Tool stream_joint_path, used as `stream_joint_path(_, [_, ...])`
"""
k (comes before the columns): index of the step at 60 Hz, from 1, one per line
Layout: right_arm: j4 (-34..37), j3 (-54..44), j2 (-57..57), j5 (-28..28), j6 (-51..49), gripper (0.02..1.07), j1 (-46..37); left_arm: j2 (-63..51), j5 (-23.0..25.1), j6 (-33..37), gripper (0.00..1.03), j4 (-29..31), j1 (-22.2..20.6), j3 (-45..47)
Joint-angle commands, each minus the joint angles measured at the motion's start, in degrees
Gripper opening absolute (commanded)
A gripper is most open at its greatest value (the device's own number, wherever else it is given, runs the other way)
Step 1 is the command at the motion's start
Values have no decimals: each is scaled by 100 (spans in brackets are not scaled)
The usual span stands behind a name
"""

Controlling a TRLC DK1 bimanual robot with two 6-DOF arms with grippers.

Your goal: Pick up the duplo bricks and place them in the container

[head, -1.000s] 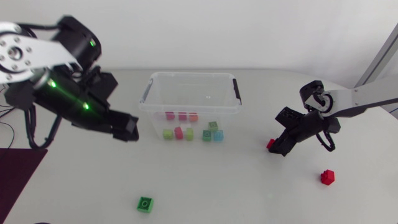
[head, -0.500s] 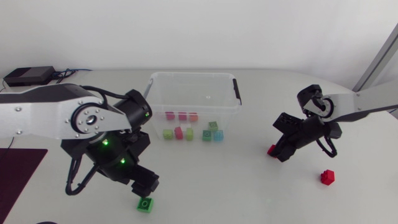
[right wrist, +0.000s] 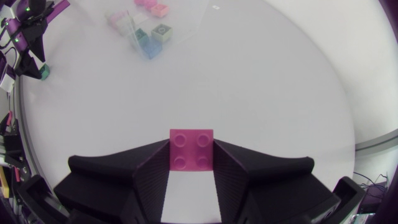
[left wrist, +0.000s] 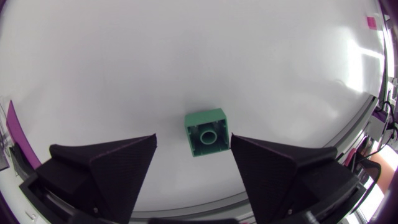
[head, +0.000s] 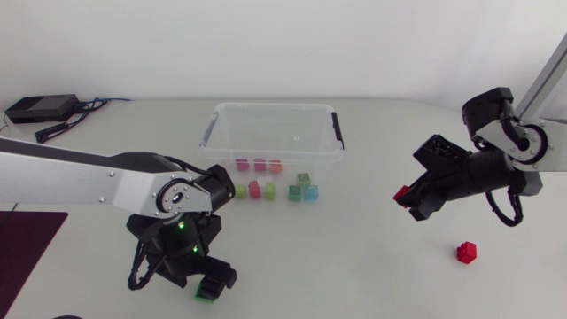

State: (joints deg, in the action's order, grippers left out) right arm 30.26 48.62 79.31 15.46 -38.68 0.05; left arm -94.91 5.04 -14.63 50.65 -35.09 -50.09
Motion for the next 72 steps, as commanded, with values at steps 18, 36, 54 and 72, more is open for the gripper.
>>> stream_joint_path(18, [182, -63, -355, 53, 317, 21, 197, -423, 340, -207, 69, 67, -15, -203])
stream_joint_path(36, [147, -142, -337, 53, 326, 21, 232, -598, 331, -312, 60, 252, 257, -529])
stream_joint_path(54, [138, -134, -363, 53, 273, 22, 205, -853, 331, -338, 59, 384, 459, -678])
stream_joint_path(72, [68, -195, -328, 53, 238, 22, 188, -1099, 322, -374, 59, 832, 618, -1126])
